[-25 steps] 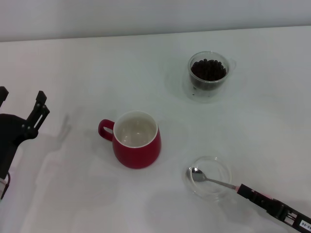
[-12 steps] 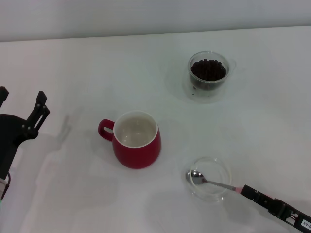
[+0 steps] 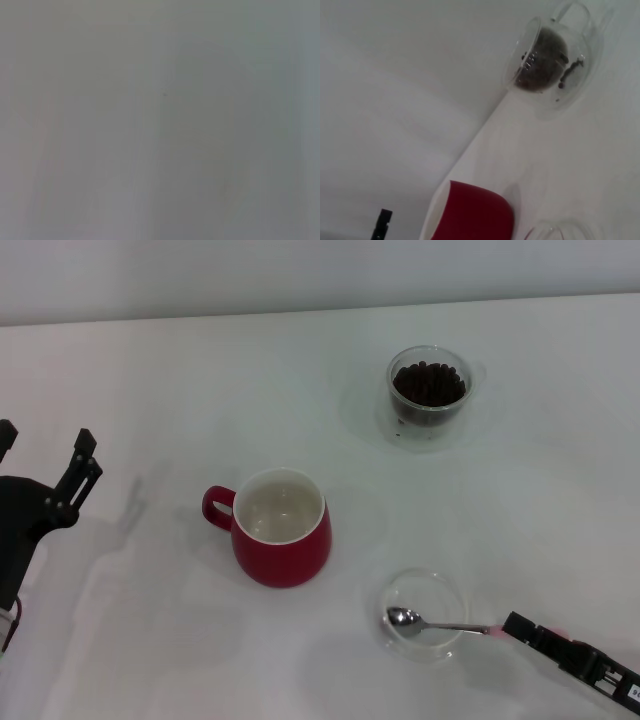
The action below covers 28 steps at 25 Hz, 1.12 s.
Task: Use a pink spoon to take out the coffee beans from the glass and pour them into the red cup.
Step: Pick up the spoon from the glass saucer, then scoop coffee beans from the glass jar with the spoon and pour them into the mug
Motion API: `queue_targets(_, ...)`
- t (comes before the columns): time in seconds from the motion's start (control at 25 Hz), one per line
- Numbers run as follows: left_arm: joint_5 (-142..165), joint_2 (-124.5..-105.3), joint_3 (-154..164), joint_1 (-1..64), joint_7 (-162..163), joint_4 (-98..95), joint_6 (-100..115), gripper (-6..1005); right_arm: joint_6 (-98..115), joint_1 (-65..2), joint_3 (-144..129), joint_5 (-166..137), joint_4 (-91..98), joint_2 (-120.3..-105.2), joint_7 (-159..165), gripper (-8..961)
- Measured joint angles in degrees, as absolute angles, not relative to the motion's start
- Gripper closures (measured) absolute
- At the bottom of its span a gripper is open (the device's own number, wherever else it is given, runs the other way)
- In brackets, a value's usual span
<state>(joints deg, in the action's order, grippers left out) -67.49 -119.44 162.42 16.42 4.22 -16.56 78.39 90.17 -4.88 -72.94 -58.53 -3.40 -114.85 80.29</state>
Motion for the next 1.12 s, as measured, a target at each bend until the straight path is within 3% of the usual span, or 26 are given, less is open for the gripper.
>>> queue_targets(0.6, -67.50, -119.44, 162.43, 16.44, 4.22, -16.48, 78.70, 127, 92.40, -7.36, -72.88, -56.24, -2.69, -113.15, 82.04, 797)
queue_targets(1.12, -67.51, -119.44, 162.43, 15.62, 4.22, -16.25, 79.88, 127, 93.48, -12.70, -69.39, -52.43, 8.33, -108.72, 84.32, 801)
